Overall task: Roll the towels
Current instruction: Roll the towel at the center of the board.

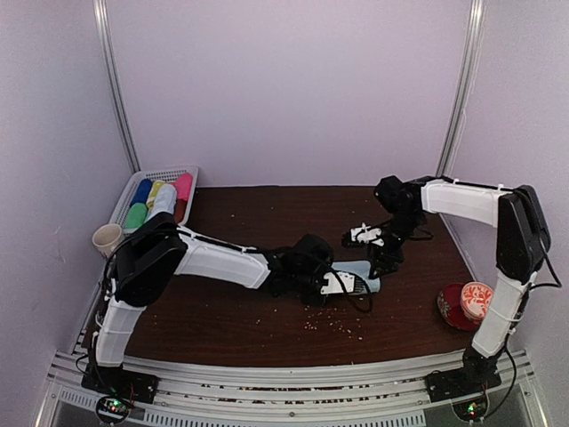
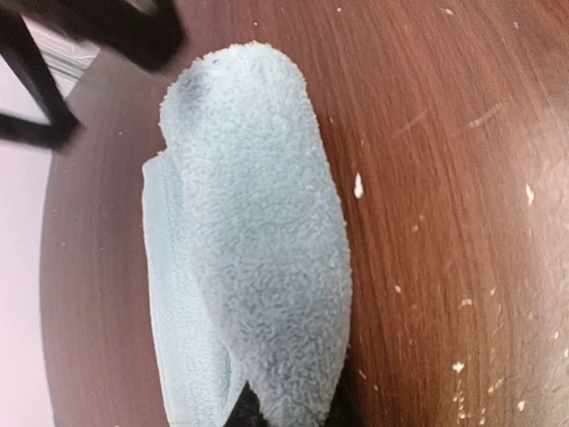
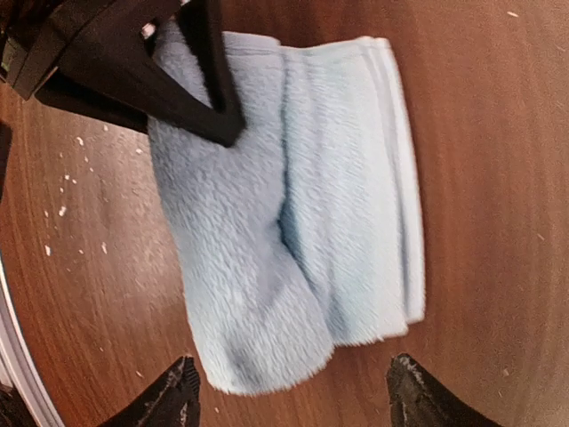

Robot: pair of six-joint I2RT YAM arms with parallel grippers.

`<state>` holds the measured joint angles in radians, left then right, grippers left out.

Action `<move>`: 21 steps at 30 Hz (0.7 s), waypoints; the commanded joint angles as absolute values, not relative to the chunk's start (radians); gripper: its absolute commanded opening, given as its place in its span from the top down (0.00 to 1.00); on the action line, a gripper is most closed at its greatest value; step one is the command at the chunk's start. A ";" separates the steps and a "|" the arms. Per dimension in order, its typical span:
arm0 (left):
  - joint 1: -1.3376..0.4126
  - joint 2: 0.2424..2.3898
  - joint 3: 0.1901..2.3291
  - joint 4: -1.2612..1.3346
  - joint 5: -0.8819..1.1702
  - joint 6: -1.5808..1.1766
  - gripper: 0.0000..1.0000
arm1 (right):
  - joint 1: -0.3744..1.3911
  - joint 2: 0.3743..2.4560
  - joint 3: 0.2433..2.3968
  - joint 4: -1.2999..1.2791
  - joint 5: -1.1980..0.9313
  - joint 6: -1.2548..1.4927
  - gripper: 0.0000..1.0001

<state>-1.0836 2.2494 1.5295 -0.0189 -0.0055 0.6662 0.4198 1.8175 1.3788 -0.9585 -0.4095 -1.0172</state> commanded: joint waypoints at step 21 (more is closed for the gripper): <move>-1.024 2.597 2.105 -0.697 0.373 0.215 1.00 | 0.266 1.170 0.588 -0.251 -0.564 -1.342 0.25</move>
<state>-1.0176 2.5042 2.0838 -0.4904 0.3161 0.2962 0.2684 1.1938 0.6590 -0.4084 -0.5072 -1.2514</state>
